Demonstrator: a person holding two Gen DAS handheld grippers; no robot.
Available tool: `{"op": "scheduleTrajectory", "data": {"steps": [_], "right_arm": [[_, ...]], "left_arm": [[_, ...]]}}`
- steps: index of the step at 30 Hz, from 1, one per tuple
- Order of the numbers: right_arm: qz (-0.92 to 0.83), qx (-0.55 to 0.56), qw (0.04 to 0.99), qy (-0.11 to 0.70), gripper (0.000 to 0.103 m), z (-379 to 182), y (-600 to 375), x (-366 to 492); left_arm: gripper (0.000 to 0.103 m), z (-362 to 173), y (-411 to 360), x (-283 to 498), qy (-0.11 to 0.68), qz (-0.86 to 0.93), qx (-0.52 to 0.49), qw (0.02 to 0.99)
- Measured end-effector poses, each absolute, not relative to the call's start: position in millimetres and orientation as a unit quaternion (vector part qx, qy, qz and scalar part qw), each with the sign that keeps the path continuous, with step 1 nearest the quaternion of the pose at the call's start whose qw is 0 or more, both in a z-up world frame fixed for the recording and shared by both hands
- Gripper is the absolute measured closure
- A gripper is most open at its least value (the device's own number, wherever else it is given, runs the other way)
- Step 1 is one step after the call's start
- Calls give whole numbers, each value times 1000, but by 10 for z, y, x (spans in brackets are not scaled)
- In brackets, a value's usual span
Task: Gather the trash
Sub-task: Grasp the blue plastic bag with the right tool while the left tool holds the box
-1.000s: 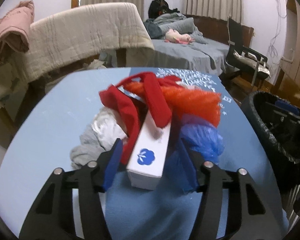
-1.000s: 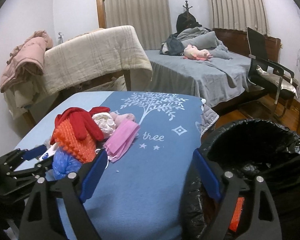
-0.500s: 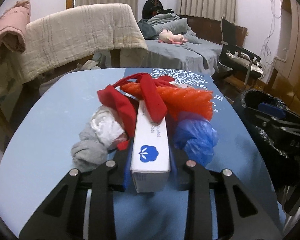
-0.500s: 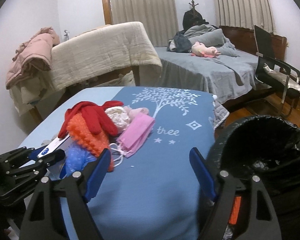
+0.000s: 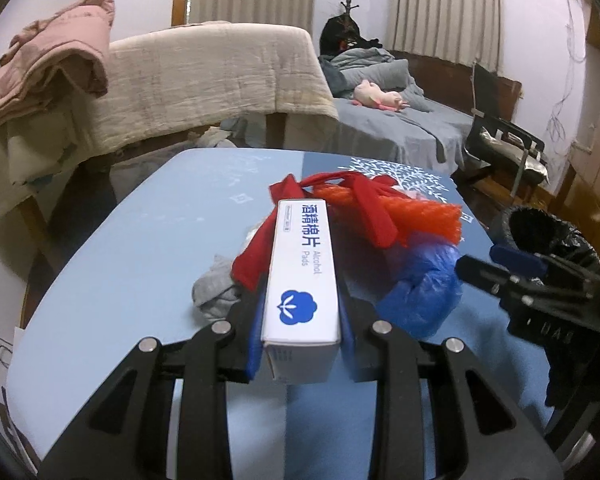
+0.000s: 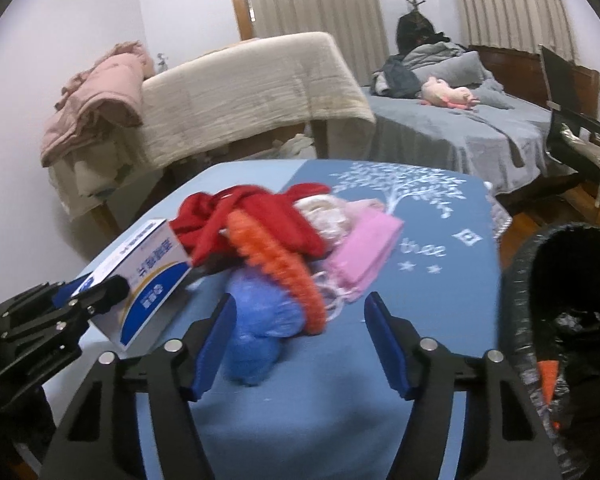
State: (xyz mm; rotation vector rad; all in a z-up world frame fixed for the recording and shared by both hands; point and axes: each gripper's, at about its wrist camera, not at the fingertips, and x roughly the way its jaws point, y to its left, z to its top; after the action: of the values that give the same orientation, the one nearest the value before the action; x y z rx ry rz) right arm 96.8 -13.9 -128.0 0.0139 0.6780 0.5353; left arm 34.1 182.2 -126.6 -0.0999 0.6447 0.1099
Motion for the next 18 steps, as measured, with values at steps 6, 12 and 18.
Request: {"op": "scheduleTrajectory", "data": {"steps": [6, 12, 18], "right_arm": [[265, -13, 900, 345, 43, -1415, 68, 933], [278, -23, 884, 374, 63, -1562, 212, 997], [305, -22, 872, 381, 74, -1527, 225, 973]], "left_arm": [[73, -1302, 1856, 328, 317, 57, -43, 946], [73, -1370, 1913, 359, 327, 56, -54, 942], [73, -1365, 1933, 349, 328, 53, -56, 942]]}}
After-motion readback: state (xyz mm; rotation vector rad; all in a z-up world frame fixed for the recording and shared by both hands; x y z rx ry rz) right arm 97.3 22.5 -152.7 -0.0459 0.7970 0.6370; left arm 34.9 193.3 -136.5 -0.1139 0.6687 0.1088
